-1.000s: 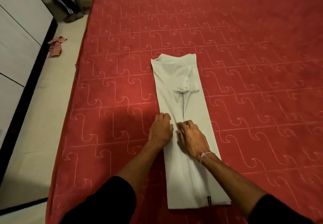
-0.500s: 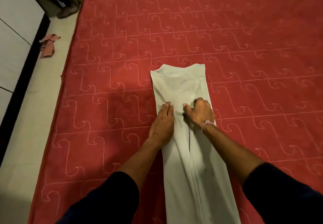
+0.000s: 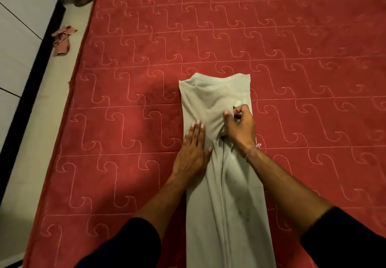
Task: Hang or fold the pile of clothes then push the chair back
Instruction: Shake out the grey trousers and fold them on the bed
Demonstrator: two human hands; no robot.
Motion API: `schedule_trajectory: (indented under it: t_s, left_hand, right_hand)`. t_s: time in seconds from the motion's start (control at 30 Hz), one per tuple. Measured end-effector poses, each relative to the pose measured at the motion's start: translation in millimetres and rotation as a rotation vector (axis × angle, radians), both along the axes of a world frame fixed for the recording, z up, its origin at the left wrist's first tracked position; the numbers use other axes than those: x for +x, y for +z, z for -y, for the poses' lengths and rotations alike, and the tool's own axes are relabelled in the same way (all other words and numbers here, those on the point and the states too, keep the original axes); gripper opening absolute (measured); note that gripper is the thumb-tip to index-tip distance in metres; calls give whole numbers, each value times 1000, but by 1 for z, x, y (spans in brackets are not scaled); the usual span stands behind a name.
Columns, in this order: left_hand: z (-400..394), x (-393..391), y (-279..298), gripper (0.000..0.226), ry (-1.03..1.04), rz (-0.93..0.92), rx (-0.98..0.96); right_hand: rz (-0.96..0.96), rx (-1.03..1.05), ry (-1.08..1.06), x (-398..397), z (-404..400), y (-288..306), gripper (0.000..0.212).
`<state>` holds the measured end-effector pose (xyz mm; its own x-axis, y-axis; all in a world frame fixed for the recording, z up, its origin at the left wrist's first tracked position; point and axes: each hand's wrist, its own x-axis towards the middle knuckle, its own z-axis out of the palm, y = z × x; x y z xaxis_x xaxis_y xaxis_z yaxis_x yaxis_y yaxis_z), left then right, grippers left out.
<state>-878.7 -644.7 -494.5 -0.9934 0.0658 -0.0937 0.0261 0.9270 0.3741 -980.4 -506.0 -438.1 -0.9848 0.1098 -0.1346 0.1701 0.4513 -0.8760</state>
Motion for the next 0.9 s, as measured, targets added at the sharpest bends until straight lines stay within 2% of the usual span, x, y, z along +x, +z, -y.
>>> schedule_trajectory:
  t_s: [0.1,0.2,0.3,0.4,0.47,0.53,0.6,0.7,0.9]
  left_hand:
    - [-2,1,1,76,-3,26,-70]
    - [-3,1,1,84,-3,49,-83]
    - [-5,1,1,88,-2,57,-71]
    - [-5,0,3,90,3,66,-74]
    - [-6,0,4,90,11,70,-66]
    - [-8,0,4,90,15,69,-67]
    - [-8,0,4,90,19,78,-75]
    - [-10,0,5,89,22,67,-94]
    - [-17,-1,5,90,24,-10,-60]
  right_hand:
    - [129,-182,-56,-3,5,3,22]
    - [418,-429,-211,-10,8,12,24]
    - [629,-425,-184,-22,7,28,22]
    - [692,-462,-134,-32,8,39,16]
    - [629,-463,-121,-33,8,37,16]
    - [451,-287,-118,-32,10,26,15]
    - [287,-76,-98,-26,12,18,24]
    - [138,50,30,-18,14,10,38]
    - [-154,99,119,-15,9,7,49]
